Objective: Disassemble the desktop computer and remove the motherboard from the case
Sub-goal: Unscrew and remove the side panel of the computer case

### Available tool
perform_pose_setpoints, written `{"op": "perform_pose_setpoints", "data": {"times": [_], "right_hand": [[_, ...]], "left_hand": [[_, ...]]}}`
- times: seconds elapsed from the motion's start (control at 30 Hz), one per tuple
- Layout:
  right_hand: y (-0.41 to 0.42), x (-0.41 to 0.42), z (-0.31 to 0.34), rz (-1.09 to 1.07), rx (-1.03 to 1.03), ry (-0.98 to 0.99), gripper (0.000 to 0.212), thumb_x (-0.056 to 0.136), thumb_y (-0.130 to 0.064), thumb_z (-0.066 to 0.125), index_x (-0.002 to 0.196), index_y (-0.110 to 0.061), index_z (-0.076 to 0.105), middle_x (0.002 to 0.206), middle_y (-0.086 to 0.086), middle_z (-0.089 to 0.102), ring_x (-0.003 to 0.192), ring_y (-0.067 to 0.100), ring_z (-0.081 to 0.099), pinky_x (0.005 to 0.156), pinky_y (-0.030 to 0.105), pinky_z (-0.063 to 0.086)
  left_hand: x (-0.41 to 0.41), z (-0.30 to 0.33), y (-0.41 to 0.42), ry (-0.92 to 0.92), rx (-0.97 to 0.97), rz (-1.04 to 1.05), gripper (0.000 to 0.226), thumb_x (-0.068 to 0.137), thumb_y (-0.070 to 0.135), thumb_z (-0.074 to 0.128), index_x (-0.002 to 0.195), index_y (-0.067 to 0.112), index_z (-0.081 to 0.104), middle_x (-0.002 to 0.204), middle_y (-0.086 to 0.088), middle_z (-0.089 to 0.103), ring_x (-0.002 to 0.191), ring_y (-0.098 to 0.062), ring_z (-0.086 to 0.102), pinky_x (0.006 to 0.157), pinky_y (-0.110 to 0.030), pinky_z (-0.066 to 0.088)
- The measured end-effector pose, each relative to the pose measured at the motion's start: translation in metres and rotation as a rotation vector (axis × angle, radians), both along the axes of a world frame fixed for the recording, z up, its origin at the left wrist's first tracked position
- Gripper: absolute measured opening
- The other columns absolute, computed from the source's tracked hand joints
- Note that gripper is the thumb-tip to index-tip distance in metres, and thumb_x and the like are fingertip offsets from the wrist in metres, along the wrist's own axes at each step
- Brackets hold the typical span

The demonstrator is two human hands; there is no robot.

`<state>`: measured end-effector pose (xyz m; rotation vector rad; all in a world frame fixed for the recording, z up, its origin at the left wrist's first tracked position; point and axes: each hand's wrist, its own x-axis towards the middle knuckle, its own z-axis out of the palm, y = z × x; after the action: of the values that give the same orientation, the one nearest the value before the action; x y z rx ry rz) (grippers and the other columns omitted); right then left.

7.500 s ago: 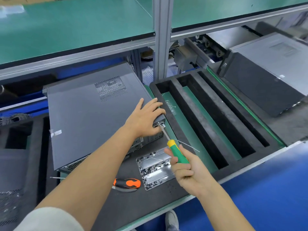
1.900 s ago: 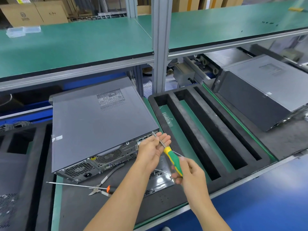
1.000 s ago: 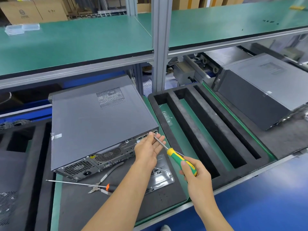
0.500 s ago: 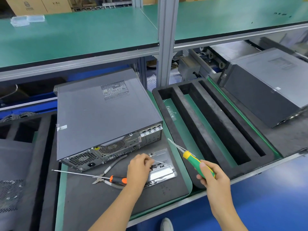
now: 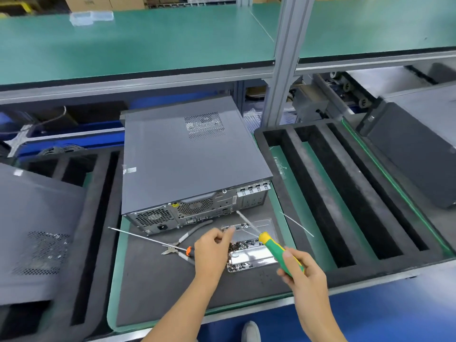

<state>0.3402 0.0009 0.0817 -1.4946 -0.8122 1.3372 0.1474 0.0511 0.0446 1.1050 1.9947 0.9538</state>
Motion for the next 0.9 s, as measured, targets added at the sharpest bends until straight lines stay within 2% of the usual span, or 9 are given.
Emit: {"op": "perform_pose_setpoints", "data": {"times": [0.03, 0.07, 0.13, 0.2, 0.27, 0.4, 0.57, 0.77, 0.9], "right_hand": [[-0.001, -0.01, 0.0, 0.021, -0.003, 0.016, 0.016, 0.083, -0.037, 0.067, 0.094, -0.026, 0.074, 0.096, -0.008, 0.071, 0.071, 0.017, 0.068, 0.076, 0.036, 0.055], [-0.002, -0.02, 0.001, 0.044, -0.004, 0.026, 0.017, 0.083, -0.037, 0.067, 0.093, -0.026, 0.074, 0.095, -0.008, 0.071, 0.07, 0.018, 0.068, 0.075, 0.035, 0.055], [-0.005, -0.039, 0.002, 0.095, 0.001, 0.036, 0.024, 0.08, -0.039, 0.067, 0.096, -0.022, 0.072, 0.09, -0.006, 0.07, 0.07, 0.019, 0.068, 0.07, 0.032, 0.055], [-0.007, -0.057, 0.003, 0.151, 0.007, 0.03, 0.03, 0.078, -0.04, 0.066, 0.099, -0.018, 0.069, 0.087, -0.005, 0.07, 0.07, 0.02, 0.069, 0.066, 0.029, 0.055], [-0.01, -0.074, 0.002, 0.2, 0.001, 0.031, 0.027, 0.082, -0.033, 0.066, 0.101, -0.014, 0.067, 0.086, 0.0, 0.072, 0.069, 0.02, 0.069, 0.064, 0.027, 0.055], [-0.016, -0.103, -0.001, 0.258, -0.031, 0.053, 0.013, 0.091, -0.016, 0.065, 0.102, -0.009, 0.064, 0.089, 0.012, 0.074, 0.067, 0.021, 0.068, 0.061, 0.029, 0.053], [-0.02, -0.131, 0.002, 0.305, -0.03, 0.101, 0.013, 0.092, -0.007, 0.061, 0.103, -0.001, 0.058, 0.09, 0.011, 0.076, 0.063, 0.02, 0.068, 0.054, 0.023, 0.05], [-0.023, -0.148, 0.007, 0.289, -0.052, 0.118, 0.016, 0.093, -0.012, 0.062, 0.105, -0.003, 0.057, 0.091, 0.01, 0.075, 0.068, 0.023, 0.069, 0.057, 0.025, 0.052], [-0.025, -0.153, 0.011, 0.298, -0.059, 0.087, 0.018, 0.093, -0.021, 0.063, 0.106, -0.008, 0.059, 0.095, 0.004, 0.076, 0.076, 0.024, 0.072, 0.063, 0.027, 0.053]], "left_hand": [[-0.004, 0.005, -0.002, -0.058, -0.016, 0.06, 0.045, 0.09, 0.044, 0.064, 0.054, 0.022, 0.048, 0.046, 0.012, 0.048, 0.046, -0.006, 0.045, 0.057, -0.027, 0.041], [-0.01, 0.008, -0.004, -0.142, -0.017, 0.119, 0.044, 0.093, 0.044, 0.06, 0.056, 0.021, 0.053, 0.048, 0.01, 0.052, 0.047, -0.007, 0.046, 0.057, -0.03, 0.043], [-0.02, 0.017, -0.006, -0.464, 0.023, 0.251, 0.037, 0.1, 0.038, 0.05, 0.079, 0.015, 0.07, 0.069, 0.002, 0.069, 0.058, -0.01, 0.059, 0.056, -0.03, 0.048], [-0.03, 0.029, -0.007, -0.807, 0.099, 0.342, 0.034, 0.102, 0.031, 0.047, 0.097, 0.007, 0.07, 0.086, -0.009, 0.074, 0.071, -0.016, 0.068, 0.062, -0.028, 0.054], [-0.044, 0.039, -0.009, -0.956, 0.186, 0.38, 0.026, 0.101, 0.023, 0.05, 0.102, 0.005, 0.068, 0.09, -0.011, 0.074, 0.08, -0.021, 0.071, 0.07, -0.029, 0.058], [-0.069, 0.049, -0.013, -1.063, 0.301, 0.425, 0.019, 0.096, 0.003, 0.055, 0.112, -0.002, 0.063, 0.092, -0.014, 0.071, 0.082, -0.023, 0.069, 0.079, -0.032, 0.06], [-0.087, 0.053, -0.009, -1.131, 0.308, 0.449, 0.022, 0.093, 0.002, 0.059, 0.113, -0.005, 0.064, 0.094, -0.016, 0.07, 0.083, -0.022, 0.07, 0.079, -0.029, 0.059], [-0.096, 0.054, -0.005, -1.102, 0.315, 0.441, 0.018, 0.092, 0.002, 0.061, 0.109, -0.004, 0.066, 0.095, -0.014, 0.071, 0.085, -0.023, 0.07, 0.071, -0.025, 0.058], [-0.097, 0.055, -0.003, -1.081, 0.266, 0.424, 0.014, 0.09, 0.002, 0.065, 0.103, -0.002, 0.069, 0.089, -0.014, 0.072, 0.08, -0.022, 0.07, 0.068, -0.025, 0.057]]}}
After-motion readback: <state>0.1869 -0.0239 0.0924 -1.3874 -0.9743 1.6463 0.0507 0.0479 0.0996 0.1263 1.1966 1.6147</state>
